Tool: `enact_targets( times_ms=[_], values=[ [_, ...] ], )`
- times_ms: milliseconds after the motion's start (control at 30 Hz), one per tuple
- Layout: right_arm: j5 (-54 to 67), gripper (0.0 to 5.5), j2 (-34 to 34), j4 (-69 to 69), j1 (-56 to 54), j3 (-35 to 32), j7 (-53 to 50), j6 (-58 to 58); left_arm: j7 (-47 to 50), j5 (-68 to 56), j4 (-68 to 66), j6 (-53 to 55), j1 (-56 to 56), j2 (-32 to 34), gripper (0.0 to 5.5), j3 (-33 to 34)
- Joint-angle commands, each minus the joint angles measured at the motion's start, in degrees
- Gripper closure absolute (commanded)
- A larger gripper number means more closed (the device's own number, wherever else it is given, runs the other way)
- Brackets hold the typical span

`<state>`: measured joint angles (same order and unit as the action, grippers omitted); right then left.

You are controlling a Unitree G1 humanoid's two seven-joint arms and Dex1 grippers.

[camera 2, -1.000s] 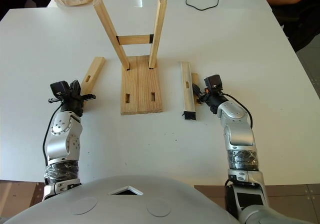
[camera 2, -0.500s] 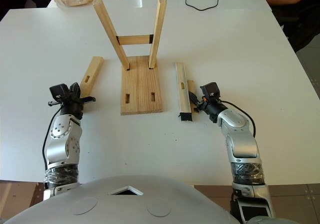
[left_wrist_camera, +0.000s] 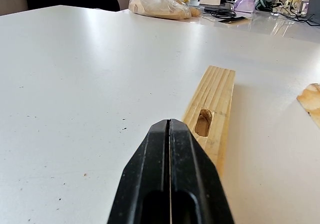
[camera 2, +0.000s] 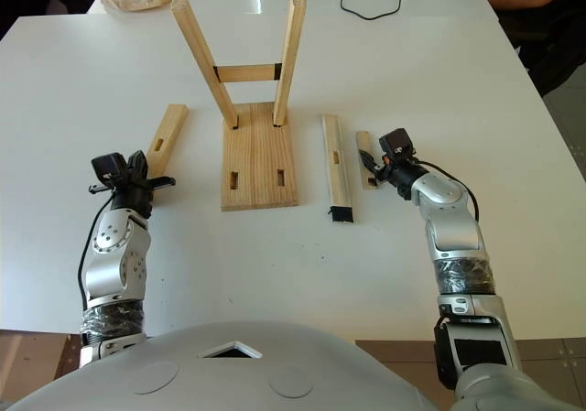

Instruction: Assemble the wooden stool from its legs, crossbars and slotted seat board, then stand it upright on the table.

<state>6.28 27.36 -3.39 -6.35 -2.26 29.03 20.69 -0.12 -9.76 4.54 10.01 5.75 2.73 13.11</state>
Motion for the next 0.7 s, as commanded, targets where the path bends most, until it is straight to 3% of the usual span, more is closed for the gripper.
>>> enact_targets(
  times_ms=[33,233,700],
  values=[
    [1.49,2.83,-0.49,11.38,6.73,-1.05,-1.59,6.24,0.58,-0.25,-0.73,1.31,2.51,-0.75,5.5,0.18],
    [0.75,2.83,-3.84,18.05,13.68,-0.66,-6.95,10.76,0.02,-0.24,1.01,2.04,4.52,-0.54,5.5,-0.09],
    [2.34,3.0,-8.97,18.02,18.36,-0.17,-11.7,17.62,0.19,-0.17,1.04,2.58,3.7,-0.59,5.5,-0.5]
  ],
)
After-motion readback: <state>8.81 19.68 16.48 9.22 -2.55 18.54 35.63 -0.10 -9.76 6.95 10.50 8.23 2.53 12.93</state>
